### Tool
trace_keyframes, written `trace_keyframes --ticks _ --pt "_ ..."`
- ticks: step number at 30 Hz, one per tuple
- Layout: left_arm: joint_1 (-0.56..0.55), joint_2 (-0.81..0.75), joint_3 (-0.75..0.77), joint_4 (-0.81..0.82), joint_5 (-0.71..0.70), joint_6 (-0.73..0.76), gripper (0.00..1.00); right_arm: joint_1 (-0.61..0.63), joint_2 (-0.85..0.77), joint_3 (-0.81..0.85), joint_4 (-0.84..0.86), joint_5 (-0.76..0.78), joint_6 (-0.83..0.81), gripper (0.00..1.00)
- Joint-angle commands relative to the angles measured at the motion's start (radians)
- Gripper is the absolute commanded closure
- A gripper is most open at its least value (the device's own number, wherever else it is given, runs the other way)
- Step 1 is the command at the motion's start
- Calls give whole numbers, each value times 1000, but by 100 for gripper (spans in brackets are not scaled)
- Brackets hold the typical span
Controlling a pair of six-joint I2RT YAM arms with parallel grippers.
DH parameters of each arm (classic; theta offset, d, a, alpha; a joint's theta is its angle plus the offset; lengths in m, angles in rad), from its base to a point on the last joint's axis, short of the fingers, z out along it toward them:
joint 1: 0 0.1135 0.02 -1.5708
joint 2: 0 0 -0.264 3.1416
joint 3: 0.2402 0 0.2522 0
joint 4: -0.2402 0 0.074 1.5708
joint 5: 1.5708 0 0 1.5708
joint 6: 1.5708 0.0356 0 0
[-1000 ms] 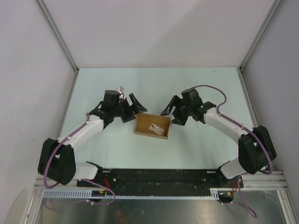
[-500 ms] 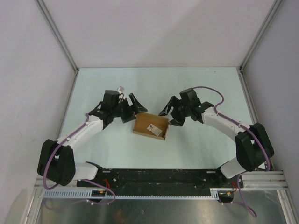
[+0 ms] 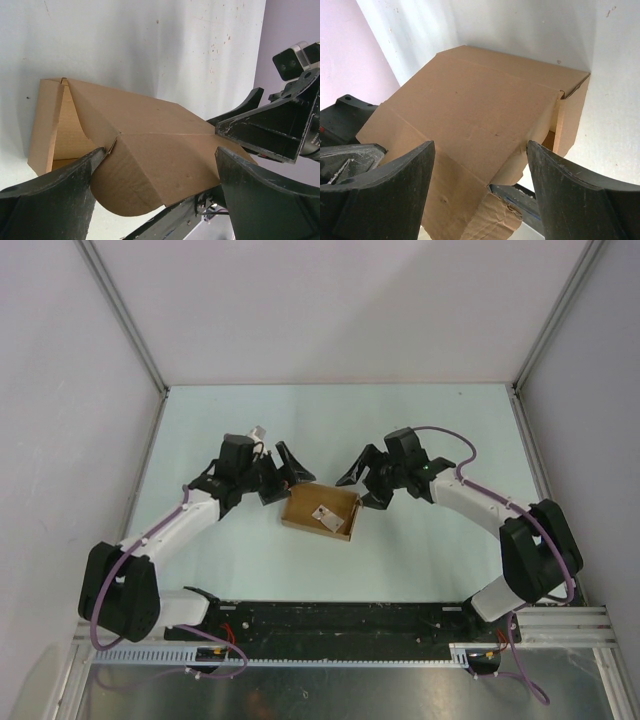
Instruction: Fold the paper box
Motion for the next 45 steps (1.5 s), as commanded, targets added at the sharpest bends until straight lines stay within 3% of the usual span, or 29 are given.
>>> trace_keyframes --ticks 1,24,45 --pt "-6 -45 -17 14 40 19 4 -8 8 37 56 -33 22 21" --pt "-6 -166 -181 15 46 48 4 82 -35 37 -78 180 -106 23" --pt "-6 -233 -261 -19 56 97 4 134 -56 37 -205 271 -180 23"
